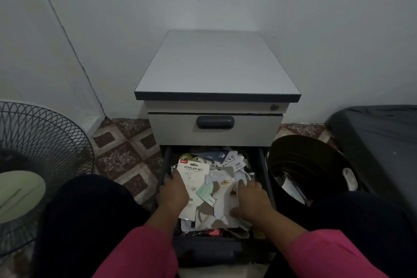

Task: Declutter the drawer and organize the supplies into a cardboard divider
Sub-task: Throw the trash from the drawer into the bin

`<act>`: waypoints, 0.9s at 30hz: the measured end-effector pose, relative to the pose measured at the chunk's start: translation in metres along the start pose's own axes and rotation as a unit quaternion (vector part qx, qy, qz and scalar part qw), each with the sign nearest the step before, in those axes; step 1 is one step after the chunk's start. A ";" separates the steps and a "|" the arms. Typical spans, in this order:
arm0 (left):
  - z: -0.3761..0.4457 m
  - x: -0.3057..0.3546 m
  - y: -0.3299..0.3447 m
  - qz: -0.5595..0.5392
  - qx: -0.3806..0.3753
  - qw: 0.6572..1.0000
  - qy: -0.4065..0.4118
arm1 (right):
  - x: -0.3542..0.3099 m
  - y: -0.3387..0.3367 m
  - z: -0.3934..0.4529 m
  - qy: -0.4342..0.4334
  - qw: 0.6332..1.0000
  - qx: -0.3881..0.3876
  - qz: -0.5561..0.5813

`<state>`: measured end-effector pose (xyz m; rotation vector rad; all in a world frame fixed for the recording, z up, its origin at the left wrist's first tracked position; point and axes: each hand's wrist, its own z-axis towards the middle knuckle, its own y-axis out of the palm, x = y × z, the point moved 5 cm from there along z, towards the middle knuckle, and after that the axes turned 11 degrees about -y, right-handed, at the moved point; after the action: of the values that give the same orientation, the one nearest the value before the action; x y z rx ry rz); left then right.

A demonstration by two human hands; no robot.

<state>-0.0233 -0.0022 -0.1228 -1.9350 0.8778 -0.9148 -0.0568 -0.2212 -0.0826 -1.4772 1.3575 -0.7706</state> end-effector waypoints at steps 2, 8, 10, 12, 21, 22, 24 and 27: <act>0.005 0.000 -0.005 -0.074 0.020 0.997 -0.004 | 0.003 -0.001 0.001 0.011 1.000 0.000 0.002; 0.006 -0.004 -0.016 -0.215 -0.033 0.976 -0.029 | 0.019 -0.017 0.004 0.060 0.993 0.065 0.073; 0.004 -0.003 -0.020 -0.251 -0.038 0.967 -0.032 | 0.025 -0.020 0.004 0.083 0.981 0.071 0.161; -0.001 -0.001 -0.027 -0.283 -0.029 0.958 -0.042 | 0.030 -0.018 0.004 0.107 0.952 0.065 0.281; -0.011 -0.002 -0.040 -0.384 -0.021 0.919 -0.091 | 0.038 -0.015 0.005 0.138 0.895 0.066 0.420; -0.012 -0.001 -0.037 -0.373 -0.046 0.922 -0.092 | 0.038 -0.013 0.004 0.139 0.894 0.062 0.422; -0.014 0.000 -0.028 -0.364 -0.095 0.922 -0.091 | 0.037 -0.011 0.004 0.136 0.905 0.056 0.400; -0.018 0.004 -0.020 -0.366 -0.129 0.916 -0.103 | 0.043 -0.014 0.003 0.145 0.928 0.054 0.338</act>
<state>-0.0317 -0.0030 -0.0971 -2.6042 0.1222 -1.0068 -0.0412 -0.2630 -0.0766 -0.7300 1.8655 -0.6028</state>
